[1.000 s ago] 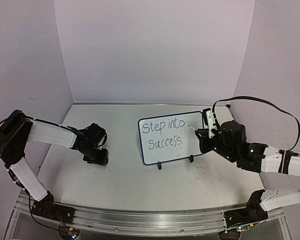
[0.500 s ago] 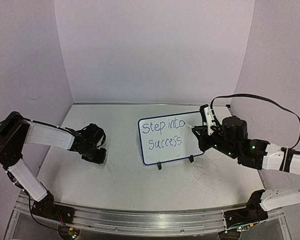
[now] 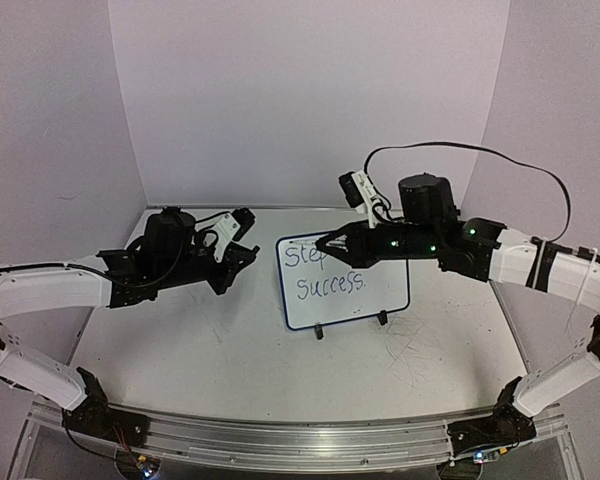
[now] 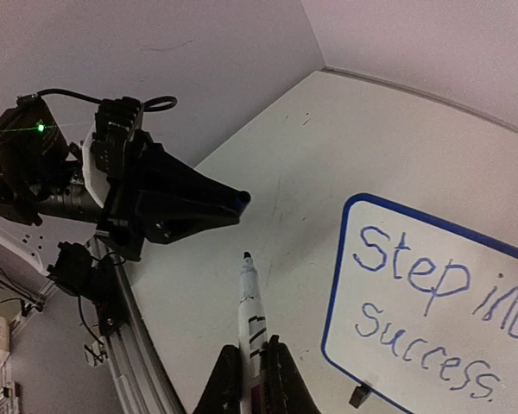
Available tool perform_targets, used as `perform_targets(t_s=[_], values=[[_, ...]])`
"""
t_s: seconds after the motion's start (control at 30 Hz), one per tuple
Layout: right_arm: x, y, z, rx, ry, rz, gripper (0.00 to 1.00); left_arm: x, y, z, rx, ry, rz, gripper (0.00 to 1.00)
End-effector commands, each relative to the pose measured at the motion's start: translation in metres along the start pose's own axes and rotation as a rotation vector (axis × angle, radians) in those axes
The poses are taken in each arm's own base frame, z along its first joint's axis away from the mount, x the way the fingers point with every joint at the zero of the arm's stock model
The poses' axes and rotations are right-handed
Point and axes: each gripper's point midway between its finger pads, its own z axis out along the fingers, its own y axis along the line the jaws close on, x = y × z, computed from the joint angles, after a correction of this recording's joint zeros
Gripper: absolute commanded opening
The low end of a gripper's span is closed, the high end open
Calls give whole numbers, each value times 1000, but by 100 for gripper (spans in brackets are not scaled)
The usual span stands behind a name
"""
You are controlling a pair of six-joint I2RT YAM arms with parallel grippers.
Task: Write a sentence on the whiteboard
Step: Insert the whiteboard marker without the cap into the pen cap.
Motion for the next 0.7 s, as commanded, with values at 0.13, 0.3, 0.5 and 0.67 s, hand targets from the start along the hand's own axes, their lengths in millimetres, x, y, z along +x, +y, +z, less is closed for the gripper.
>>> perform_targets(t_s=[0.13, 0.3, 0.5, 0.67], values=[[8, 21, 21, -121, 161, 123, 0, -17, -30, 10, 28, -68, 363, 8], [13, 15, 31, -104, 191, 129, 0, -13, -40, 9, 30, -59, 438, 7], [15, 8, 32, -70, 192, 130, 0, -8, -45, 8, 29, -48, 483, 5], [14, 5, 32, -51, 183, 127, 0, -5, -46, 9, 29, -40, 498, 4]])
